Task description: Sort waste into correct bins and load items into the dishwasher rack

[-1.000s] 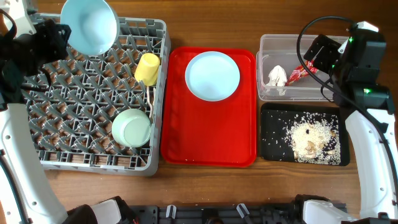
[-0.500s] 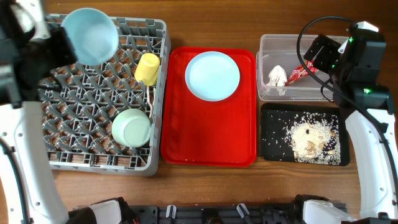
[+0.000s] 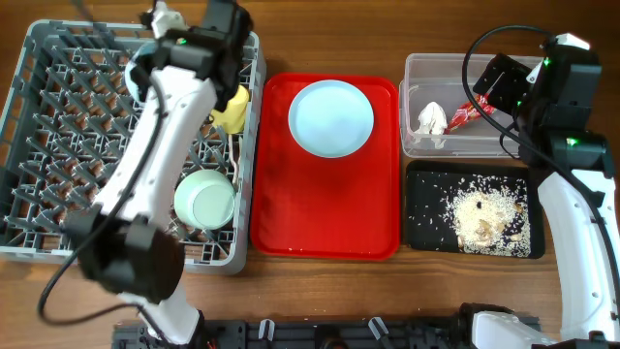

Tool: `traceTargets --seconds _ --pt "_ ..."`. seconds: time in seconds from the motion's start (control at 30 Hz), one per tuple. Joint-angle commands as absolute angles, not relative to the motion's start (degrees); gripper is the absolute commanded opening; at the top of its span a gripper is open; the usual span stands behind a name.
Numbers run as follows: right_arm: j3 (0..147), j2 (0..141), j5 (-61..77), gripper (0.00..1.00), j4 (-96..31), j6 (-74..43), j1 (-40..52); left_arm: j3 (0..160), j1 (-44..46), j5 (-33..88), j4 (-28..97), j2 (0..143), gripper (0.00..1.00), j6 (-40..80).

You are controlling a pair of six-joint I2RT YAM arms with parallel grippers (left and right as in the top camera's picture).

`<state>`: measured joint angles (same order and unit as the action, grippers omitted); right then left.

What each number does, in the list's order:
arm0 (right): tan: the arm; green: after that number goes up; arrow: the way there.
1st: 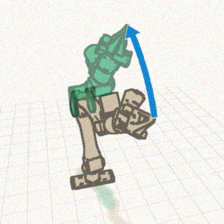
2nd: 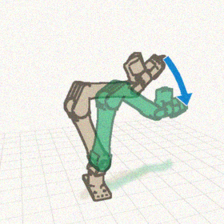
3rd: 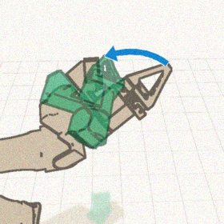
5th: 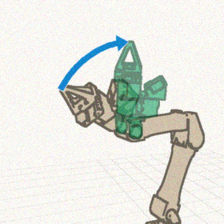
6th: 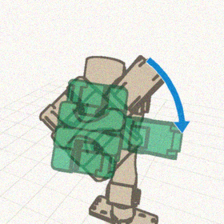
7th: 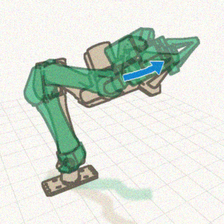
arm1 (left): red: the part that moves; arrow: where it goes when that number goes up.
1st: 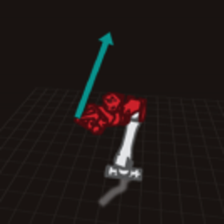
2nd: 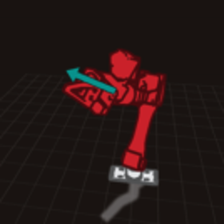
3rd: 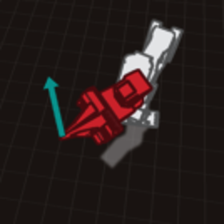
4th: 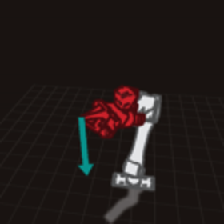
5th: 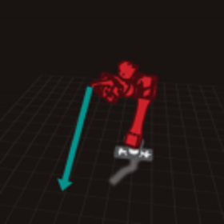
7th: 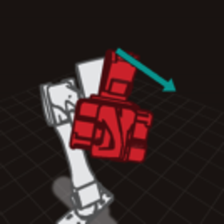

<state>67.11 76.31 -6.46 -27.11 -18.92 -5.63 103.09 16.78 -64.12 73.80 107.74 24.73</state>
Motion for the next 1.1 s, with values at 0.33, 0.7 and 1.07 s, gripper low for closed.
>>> traceTargets --seconds 0.33,0.7,1.07 --pt "67.16 76.55 -6.37 1.0 -27.03 -18.09 -5.65 102.98 18.0 -89.32 67.13 126.41 0.04 31.81" --pt "67.16 76.55 -6.37 1.0 -27.03 -18.06 -5.65 102.96 17.63 -84.4 65.32 126.56 0.04 31.53" --pt "67.16 76.55 -6.37 1.0 -27.03 -18.09 -5.65 102.98 18.0 -83.11 64.14 126.56 0.04 29.82"
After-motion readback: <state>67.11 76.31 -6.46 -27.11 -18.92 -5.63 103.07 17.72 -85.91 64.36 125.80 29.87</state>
